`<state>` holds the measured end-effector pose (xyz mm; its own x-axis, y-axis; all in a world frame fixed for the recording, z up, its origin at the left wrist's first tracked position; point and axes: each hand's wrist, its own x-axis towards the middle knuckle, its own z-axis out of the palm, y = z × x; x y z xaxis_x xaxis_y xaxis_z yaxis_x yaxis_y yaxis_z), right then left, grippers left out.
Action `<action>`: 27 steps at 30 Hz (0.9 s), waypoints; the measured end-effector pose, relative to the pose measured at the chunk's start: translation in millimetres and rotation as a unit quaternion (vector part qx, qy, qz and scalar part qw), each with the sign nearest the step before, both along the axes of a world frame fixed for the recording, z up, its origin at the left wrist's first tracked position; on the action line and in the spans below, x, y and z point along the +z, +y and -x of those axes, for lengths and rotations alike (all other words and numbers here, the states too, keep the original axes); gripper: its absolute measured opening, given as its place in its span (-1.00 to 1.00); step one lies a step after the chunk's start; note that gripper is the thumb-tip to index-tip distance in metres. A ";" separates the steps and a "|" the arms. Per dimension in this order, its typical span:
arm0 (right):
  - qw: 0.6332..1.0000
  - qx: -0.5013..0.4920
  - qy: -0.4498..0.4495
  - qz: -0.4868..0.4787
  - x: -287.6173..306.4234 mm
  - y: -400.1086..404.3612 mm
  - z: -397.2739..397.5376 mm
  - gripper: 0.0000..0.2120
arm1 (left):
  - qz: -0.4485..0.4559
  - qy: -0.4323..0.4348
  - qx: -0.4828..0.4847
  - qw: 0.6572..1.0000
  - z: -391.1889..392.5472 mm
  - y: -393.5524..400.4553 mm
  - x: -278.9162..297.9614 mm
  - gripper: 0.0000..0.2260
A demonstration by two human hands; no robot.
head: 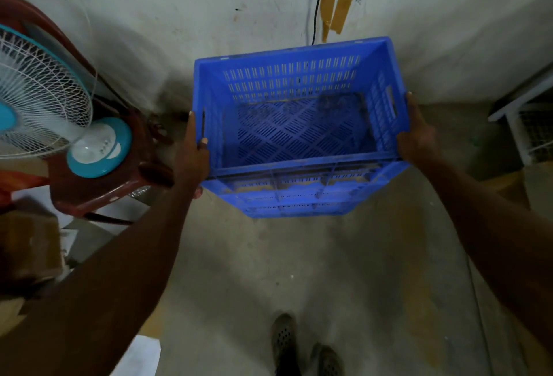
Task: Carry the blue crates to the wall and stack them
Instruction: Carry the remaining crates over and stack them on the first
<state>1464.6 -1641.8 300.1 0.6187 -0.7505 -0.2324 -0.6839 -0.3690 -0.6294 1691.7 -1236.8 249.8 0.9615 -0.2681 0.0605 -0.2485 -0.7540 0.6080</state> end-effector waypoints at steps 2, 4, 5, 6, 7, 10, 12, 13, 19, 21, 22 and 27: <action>1.000 -0.002 -0.002 0.005 1.3 12.6 4.3 -0.18 | 0.003 0.007 -0.016 1.000 -12.0 5.8 1.5 -0.39; 1.000 -0.003 -0.011 0.003 -2.5 28.9 11.2 -0.20 | -0.010 0.015 -0.027 0.999 -25.0 9.8 7.3 -0.40; 1.000 -0.002 -0.013 -0.001 -3.4 32.3 13.4 -0.21 | -0.014 0.015 -0.027 0.999 -27.8 9.9 9.7 -0.40; 1.000 -0.002 -0.010 -0.002 -3.9 30.8 12.7 -0.21 | -0.012 0.012 -0.023 1.000 -28.1 9.1 10.7 -0.40; 1.000 0.002 -0.005 0.003 -5.1 24.7 10.0 -0.19 | -0.010 0.007 -0.020 1.000 -26.1 6.7 10.3 -0.41; 1.000 -0.002 0.007 0.018 0.4 13.5 3.0 -0.17 | -0.032 -0.002 -0.013 0.999 -18.6 2.9 3.9 -0.43; 1.000 -0.001 0.011 0.025 0.6 18.3 5.1 -0.18 | -0.035 0.011 0.000 0.999 -19.0 7.4 3.8 -0.46; 1.000 0.001 0.012 0.026 0.1 21.4 8.0 -0.18 | -0.031 0.011 -0.005 0.999 -18.6 9.0 5.3 -0.46; 0.999 0.016 0.031 0.021 0.7 18.6 14.9 -0.18 | -0.008 0.040 -0.048 0.998 -21.2 3.8 15.4 -0.46; 0.999 0.017 0.038 0.027 2.1 20.7 14.5 -0.16 | 0.002 0.045 -0.075 0.996 -23.7 8.4 15.8 -0.40; 0.999 0.024 0.037 0.025 1.3 21.0 14.9 -0.15 | -0.001 0.050 -0.083 0.995 -26.0 11.0 14.4 -0.38; 0.996 0.066 0.065 -0.012 -31.9 -14.5 5.3 -0.02 | -0.088 0.108 -0.065 0.988 -29.0 5.9 21.3 -0.27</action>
